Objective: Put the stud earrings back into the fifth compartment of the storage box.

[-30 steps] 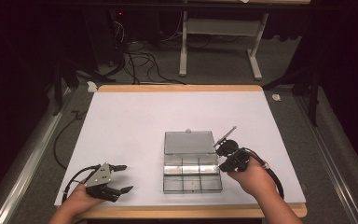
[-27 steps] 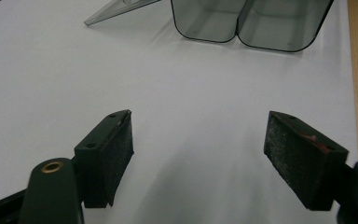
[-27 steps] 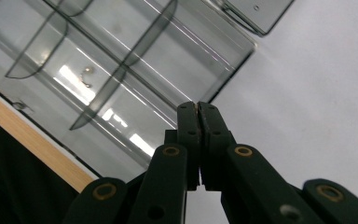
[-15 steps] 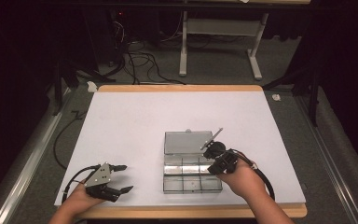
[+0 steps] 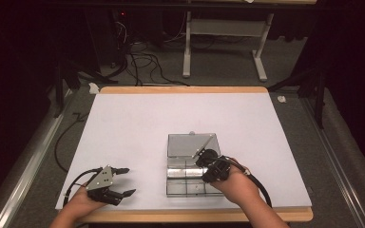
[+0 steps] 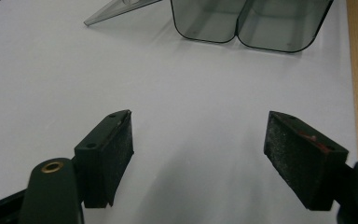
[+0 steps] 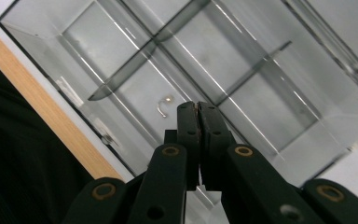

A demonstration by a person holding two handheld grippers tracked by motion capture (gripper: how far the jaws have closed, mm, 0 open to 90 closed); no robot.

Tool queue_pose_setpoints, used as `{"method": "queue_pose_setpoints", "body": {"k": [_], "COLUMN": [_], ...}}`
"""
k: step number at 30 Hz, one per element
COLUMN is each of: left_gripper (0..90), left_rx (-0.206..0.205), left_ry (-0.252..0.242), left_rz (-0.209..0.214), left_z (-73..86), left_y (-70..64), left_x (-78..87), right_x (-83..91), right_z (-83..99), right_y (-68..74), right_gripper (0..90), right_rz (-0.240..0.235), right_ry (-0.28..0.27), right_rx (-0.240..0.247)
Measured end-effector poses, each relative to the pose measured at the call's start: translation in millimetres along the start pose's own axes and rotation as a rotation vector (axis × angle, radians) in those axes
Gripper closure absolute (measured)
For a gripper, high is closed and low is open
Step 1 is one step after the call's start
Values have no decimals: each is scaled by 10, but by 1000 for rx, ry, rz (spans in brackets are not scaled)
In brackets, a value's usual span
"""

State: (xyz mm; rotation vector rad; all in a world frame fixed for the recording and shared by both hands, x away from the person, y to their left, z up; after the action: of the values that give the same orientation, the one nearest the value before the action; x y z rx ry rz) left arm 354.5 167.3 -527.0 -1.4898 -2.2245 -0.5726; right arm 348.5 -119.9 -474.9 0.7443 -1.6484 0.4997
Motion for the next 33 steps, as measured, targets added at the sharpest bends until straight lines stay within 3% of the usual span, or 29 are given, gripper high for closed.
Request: {"method": "queue_pose_setpoints", "body": {"k": [9,16,19,23,26,32,33], "left_gripper": [244,244,244,244,244,244,244], "left_rx": [1,0,1,0,-2,-1,-2], "left_ry": [-1,0,-1,-1,1,1,2], "left_rz": [1,2,3,2,1,-1,-1], "left_z": [0,0,0,0,0,0,1], "left_y": [-1,0,1,-1,-1,0,0], "left_x": [0,1,1,0,0,-2,-1], "right_x": [-140,-317,-330,-247,-132,61,118], "right_z": [-48,-41,-39,-51,-49,30,85], "right_y": [95,154,151,125,86,-100,-157], "right_gripper": [892,887,839,818,800,756,746], "right_rz": [-22,-42,-50,-48,-48,-19,-11], "right_ry": [14,47,45,15,-11,-68,-68], "right_rx": [42,46,41,29,-8,-53,-101]}}
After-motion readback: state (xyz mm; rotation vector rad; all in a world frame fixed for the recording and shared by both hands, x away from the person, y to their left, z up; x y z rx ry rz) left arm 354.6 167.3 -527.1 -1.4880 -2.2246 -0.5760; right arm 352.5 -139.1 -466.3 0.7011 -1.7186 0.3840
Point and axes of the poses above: each handheld gripper's, and its own axes: x roughly backward along the jaws, z roughly out of its underside, y roughly to its left, the point moved 8 cm from there along -x, roughly forward along the jaws, and after that the axes turned 1 degree about -z, right-handed, at the moved point
